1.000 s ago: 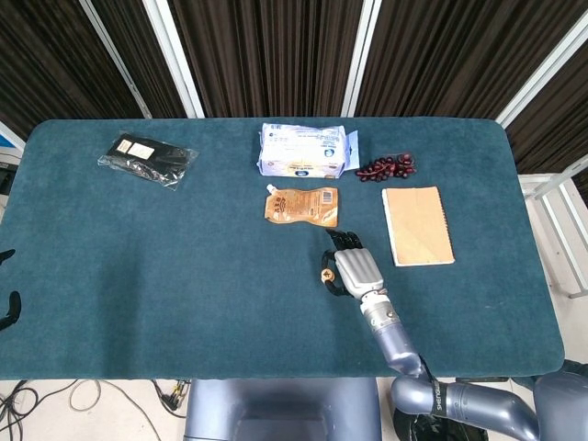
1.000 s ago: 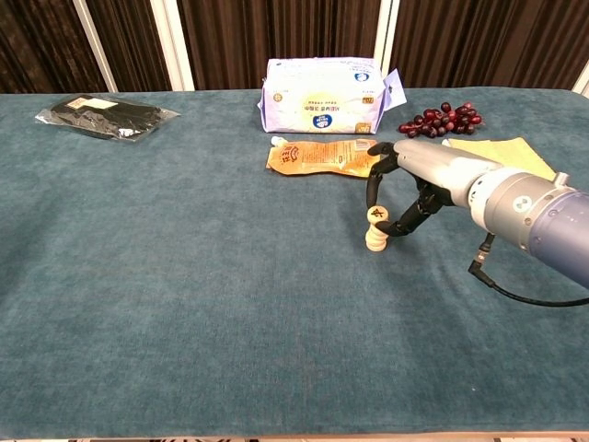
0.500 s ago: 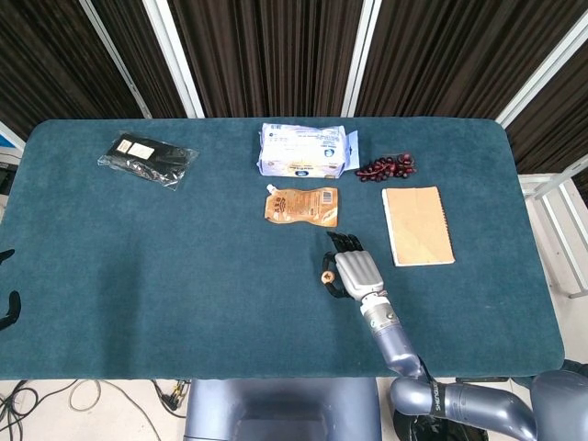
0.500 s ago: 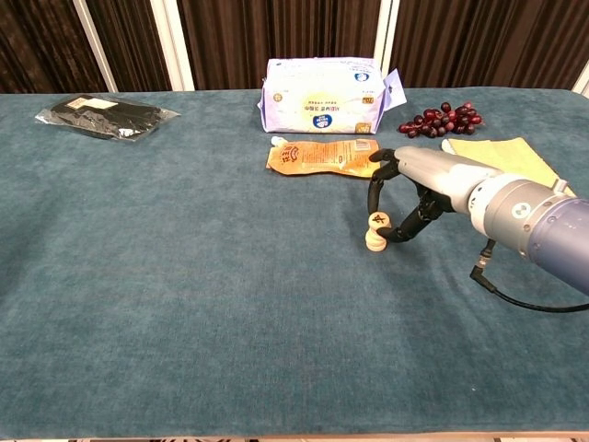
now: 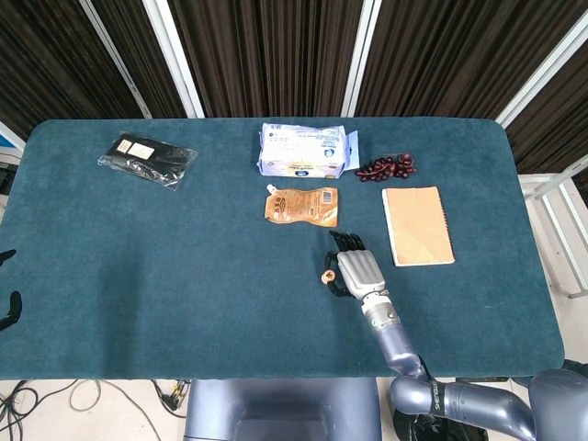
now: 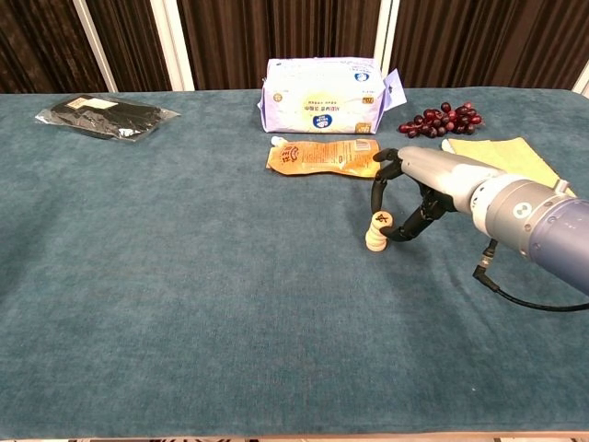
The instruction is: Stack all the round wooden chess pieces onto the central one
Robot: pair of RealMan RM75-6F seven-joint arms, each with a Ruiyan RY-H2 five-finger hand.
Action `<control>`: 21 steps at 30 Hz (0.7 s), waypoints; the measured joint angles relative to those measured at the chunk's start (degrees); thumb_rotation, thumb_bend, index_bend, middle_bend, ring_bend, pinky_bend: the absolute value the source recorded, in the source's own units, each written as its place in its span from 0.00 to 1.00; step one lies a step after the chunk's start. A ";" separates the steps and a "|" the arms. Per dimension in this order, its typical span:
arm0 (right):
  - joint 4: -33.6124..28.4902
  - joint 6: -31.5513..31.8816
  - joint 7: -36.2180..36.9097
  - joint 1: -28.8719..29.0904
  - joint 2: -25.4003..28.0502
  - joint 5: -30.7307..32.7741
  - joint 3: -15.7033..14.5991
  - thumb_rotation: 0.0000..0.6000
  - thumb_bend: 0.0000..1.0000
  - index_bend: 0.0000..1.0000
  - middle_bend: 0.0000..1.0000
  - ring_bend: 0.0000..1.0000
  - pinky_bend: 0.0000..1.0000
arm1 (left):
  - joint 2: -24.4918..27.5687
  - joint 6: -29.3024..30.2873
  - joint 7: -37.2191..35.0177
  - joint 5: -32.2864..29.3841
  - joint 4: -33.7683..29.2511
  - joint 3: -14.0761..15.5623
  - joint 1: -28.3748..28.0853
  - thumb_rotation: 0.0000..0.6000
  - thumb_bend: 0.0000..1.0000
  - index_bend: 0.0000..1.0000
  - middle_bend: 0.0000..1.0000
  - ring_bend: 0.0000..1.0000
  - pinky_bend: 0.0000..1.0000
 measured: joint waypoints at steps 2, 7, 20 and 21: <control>-0.01 0.07 0.10 0.04 -0.03 -0.10 -0.07 1.00 0.41 0.47 0.00 0.00 0.00 | -0.01 0.02 0.00 0.00 0.01 0.00 0.01 1.00 0.53 0.15 0.00 0.00 0.00; 0.12 0.17 0.26 0.19 -0.13 -0.13 -0.20 1.00 0.41 0.46 0.00 0.00 0.00 | 0.00 -0.01 0.00 -0.06 0.00 -0.02 0.00 1.00 0.53 0.15 0.00 0.00 0.00; -2.21 1.81 1.17 -0.27 1.18 -1.23 -0.16 1.00 0.41 0.38 0.00 0.00 0.00 | 0.02 -0.06 0.09 -0.13 0.03 -0.03 -0.01 1.00 0.53 0.15 0.00 0.00 0.00; -3.06 2.48 1.65 -0.50 1.66 -1.67 0.13 1.00 0.41 0.36 0.00 0.00 0.00 | 0.04 0.03 0.14 -0.07 0.02 -0.02 0.01 1.00 0.53 0.15 0.00 0.00 0.00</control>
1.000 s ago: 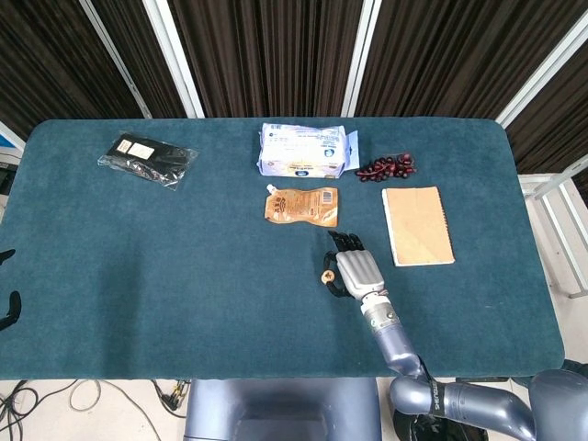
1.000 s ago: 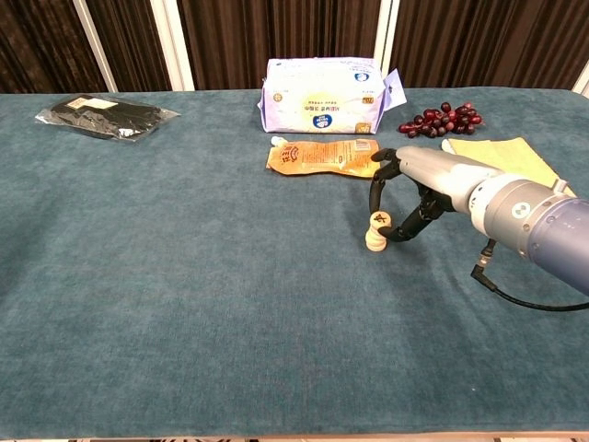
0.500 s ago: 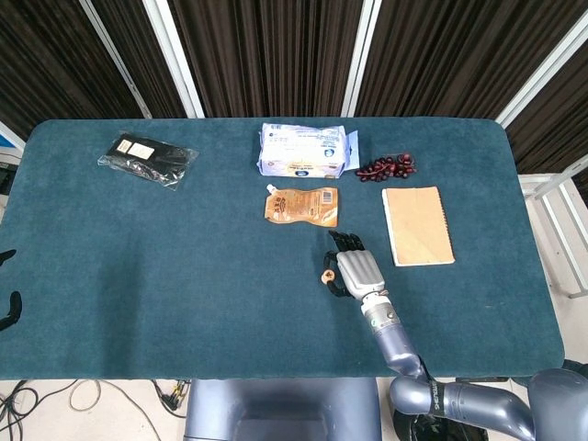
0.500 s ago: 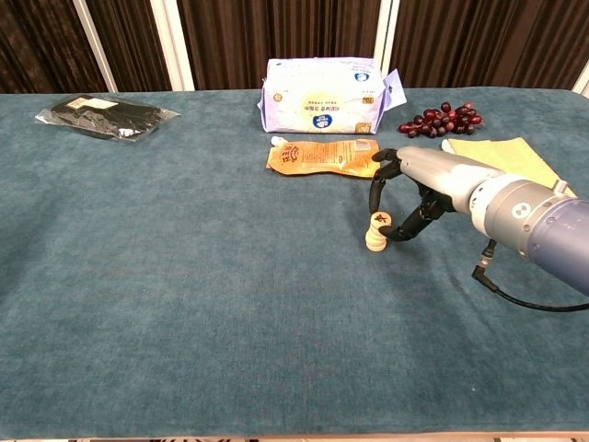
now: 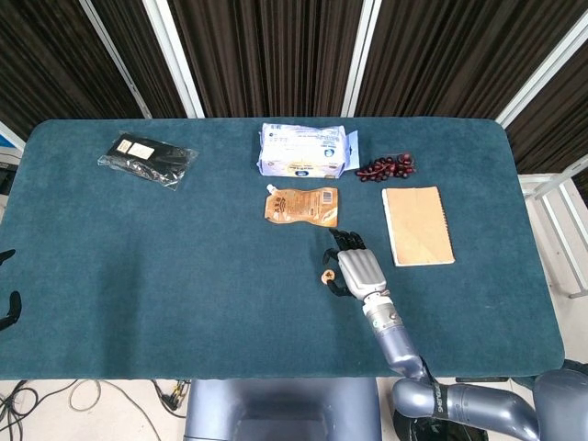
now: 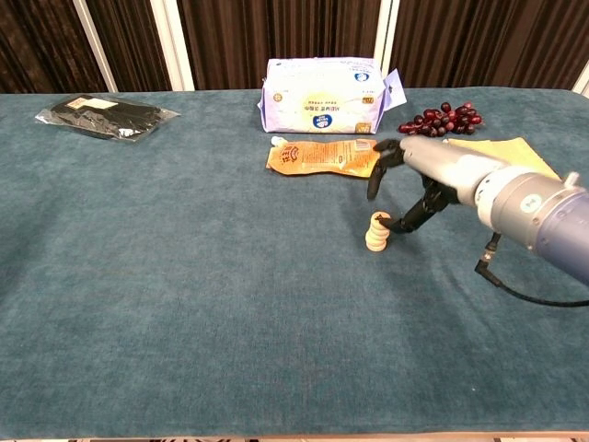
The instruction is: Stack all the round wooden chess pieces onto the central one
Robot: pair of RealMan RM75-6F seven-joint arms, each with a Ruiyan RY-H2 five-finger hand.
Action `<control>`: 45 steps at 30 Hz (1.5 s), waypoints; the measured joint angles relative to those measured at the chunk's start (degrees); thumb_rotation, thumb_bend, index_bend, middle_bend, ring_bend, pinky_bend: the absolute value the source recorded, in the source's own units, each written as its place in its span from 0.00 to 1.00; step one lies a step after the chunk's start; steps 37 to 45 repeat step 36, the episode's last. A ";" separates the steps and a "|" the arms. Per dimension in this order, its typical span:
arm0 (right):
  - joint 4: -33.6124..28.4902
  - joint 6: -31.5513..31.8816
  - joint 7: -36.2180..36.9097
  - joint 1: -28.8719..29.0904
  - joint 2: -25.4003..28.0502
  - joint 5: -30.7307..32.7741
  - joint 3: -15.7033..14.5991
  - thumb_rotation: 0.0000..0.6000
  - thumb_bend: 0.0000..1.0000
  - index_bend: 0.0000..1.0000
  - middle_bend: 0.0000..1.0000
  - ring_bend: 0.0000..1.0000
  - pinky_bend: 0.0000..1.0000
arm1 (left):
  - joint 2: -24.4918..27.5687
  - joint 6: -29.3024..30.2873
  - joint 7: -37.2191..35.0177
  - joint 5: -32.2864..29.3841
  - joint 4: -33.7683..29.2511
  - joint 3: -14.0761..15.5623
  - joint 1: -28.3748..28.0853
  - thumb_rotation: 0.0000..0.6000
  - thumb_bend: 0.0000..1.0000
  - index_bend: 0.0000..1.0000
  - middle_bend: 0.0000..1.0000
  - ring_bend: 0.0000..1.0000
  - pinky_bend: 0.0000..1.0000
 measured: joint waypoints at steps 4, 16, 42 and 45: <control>-3.84 3.29 2.07 -1.35 2.57 -2.36 1.18 1.00 0.41 0.31 0.00 0.00 0.00 | -0.02 0.41 0.07 0.12 -0.02 -0.06 0.12 1.00 0.53 0.15 0.00 0.00 0.00; -15.83 18.98 2.85 -12.06 17.00 -15.13 -2.87 1.00 0.41 0.24 0.00 0.00 0.00 | -0.06 0.87 0.52 0.80 -0.32 0.10 0.19 1.00 0.53 0.15 0.00 0.00 0.00; -8.59 29.25 9.74 -28.41 27.01 -29.40 -16.25 1.00 0.41 0.18 0.00 0.00 0.00 | 0.45 0.51 3.91 1.93 -0.09 1.09 0.03 1.00 0.53 0.12 0.00 0.00 0.00; -8.59 29.25 9.74 -28.41 27.01 -29.40 -16.25 1.00 0.41 0.18 0.00 0.00 0.00 | 0.45 0.51 3.91 1.93 -0.09 1.09 0.03 1.00 0.53 0.12 0.00 0.00 0.00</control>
